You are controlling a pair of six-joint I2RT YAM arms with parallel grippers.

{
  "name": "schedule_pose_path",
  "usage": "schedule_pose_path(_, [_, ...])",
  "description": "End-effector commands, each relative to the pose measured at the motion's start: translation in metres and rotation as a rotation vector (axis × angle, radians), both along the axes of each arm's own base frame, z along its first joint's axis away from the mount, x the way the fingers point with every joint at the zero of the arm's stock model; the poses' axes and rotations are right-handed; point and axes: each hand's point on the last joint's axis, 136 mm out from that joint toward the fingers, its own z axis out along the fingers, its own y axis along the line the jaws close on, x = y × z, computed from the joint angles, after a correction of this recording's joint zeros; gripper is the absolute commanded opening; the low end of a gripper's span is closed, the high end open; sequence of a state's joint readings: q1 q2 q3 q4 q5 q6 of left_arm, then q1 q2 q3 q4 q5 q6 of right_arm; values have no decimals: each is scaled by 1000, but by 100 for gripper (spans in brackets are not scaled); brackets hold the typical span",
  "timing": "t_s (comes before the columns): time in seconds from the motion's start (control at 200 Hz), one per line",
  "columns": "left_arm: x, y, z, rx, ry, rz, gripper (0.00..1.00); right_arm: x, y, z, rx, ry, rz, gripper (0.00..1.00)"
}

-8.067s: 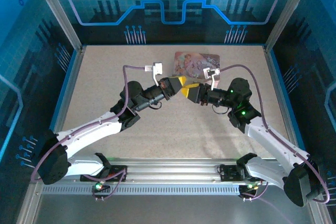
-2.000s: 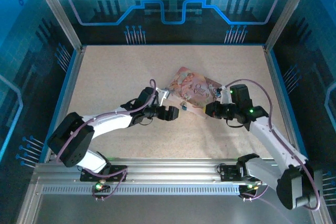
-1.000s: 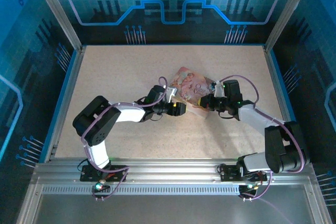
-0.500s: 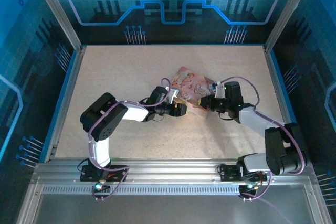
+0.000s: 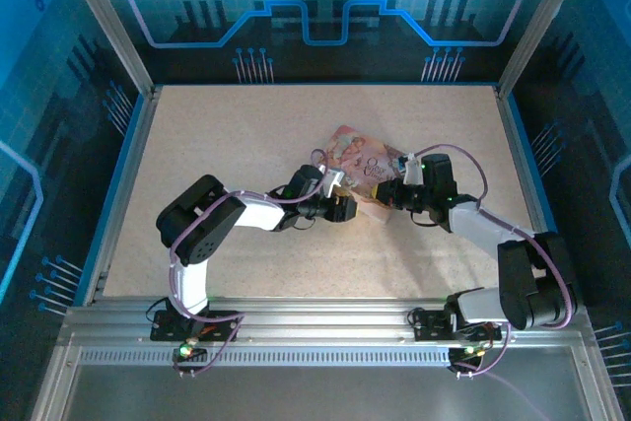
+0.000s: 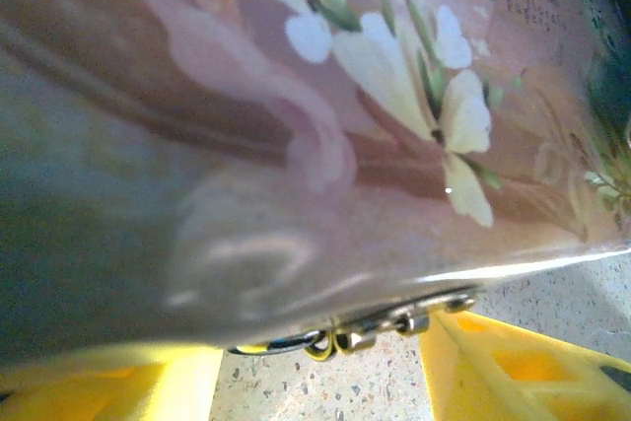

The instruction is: Unlock a padlock with a key

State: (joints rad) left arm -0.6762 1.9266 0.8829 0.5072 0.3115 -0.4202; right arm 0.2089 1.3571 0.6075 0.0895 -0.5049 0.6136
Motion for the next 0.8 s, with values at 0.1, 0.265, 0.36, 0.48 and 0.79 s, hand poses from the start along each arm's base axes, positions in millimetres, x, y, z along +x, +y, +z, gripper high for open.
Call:
schedule_pose_path(0.1, [6, -11, 12, -30, -33, 3, 53, -24, -11, -36, -59, 147, -32, 0])
schedule_pose_path(0.265, [9, -12, 16, -41, -37, 14, 48, -24, -10, -36, -60, 144, -32, 0])
schedule_pose_path(0.36, [9, -12, 15, -40, -33, 19, 47, -24, -11, -35, -60, 142, -33, 0])
schedule_pose_path(0.48, [9, -13, 15, -42, -30, 19, 45, -24, -11, -34, -61, 141, -33, 0])
schedule_pose_path(0.79, [9, -17, 15, -31, -26, 16, 40, -24, -9, -34, -61, 141, -32, 0])
